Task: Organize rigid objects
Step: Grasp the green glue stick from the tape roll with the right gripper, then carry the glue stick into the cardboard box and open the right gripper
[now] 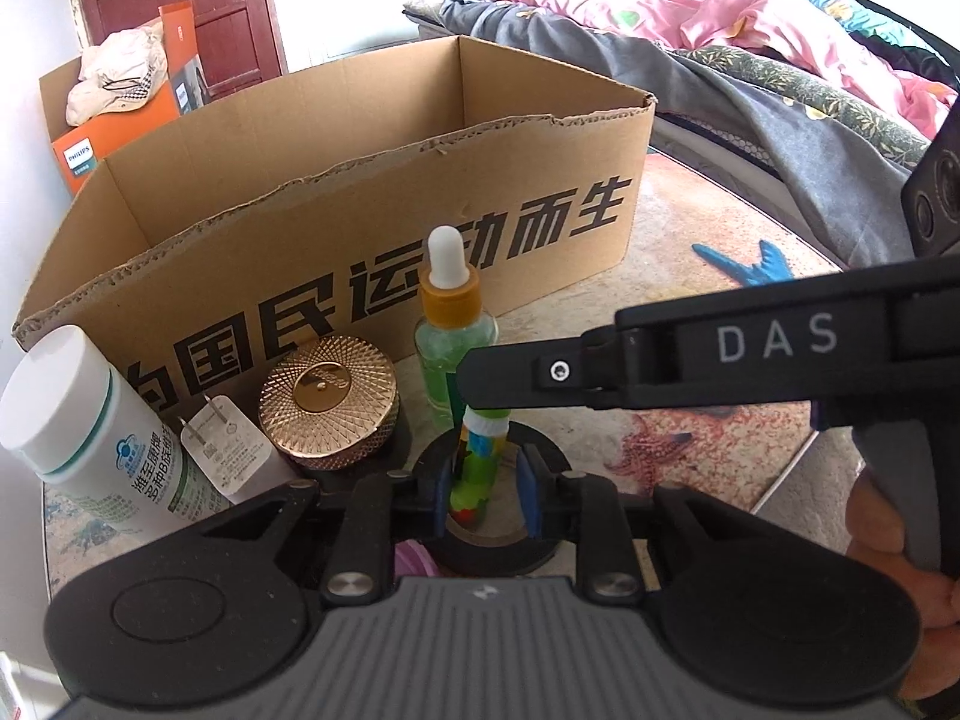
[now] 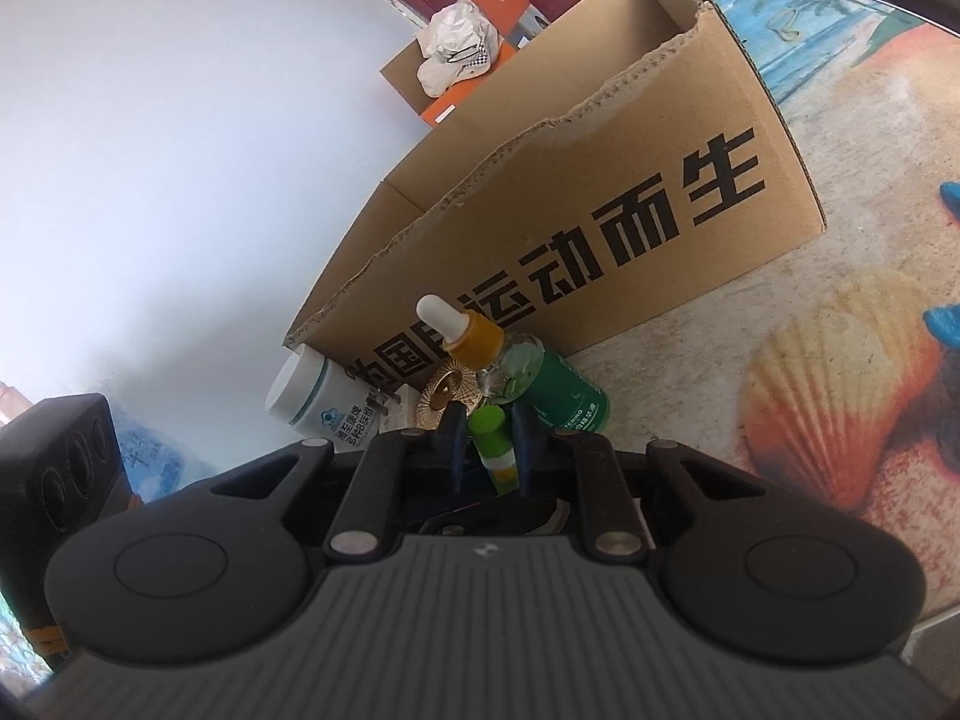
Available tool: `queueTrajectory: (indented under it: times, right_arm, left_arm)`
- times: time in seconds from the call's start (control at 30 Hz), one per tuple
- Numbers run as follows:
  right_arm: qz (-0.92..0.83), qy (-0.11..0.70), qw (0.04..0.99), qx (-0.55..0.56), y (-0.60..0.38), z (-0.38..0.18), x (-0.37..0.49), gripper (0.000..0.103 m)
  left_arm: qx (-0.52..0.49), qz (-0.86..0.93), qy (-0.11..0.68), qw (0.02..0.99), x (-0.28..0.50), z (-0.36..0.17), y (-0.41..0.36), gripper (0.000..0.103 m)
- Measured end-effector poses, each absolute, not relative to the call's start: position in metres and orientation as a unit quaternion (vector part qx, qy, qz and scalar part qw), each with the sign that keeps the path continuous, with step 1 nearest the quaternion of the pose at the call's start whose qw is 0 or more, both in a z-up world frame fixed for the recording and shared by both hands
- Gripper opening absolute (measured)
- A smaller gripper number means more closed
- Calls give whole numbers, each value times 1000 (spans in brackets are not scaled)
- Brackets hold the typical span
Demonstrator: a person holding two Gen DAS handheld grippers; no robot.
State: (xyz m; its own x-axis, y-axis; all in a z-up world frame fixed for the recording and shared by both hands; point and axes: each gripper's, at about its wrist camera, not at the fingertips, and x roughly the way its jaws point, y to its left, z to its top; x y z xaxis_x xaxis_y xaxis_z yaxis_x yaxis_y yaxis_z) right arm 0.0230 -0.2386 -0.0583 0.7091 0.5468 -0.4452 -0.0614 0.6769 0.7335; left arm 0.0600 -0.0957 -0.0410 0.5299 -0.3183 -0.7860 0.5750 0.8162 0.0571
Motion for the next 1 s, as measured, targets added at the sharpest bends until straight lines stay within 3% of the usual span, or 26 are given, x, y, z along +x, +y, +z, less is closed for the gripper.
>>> queueTrajectory:
  times: [0.03, 0.37, 0.73, 0.87, 1.0]
  right_arm:
    - [177, 338, 852, 359, -237, -59, 25, 16]
    - [180, 315, 876, 317, -228, -24, 6, 16]
    - [255, 258, 905, 225, -198, 99, 48, 16]
    - [280, 307, 881, 228, -184, 107, 114, 14]
    - [273, 388, 842, 256, -174, 88, 183, 14]
  left_arm:
    - [159, -257, 407, 862, 61, -41, -96, 17]
    - [148, -266, 378, 874, 47, -18, -92, 16]
    - [90, -232, 309, 918, 73, 84, -53, 16]
    - [78, -200, 327, 920, 121, 98, -41, 16]
    - [106, -167, 367, 909, 173, 78, -45, 16]
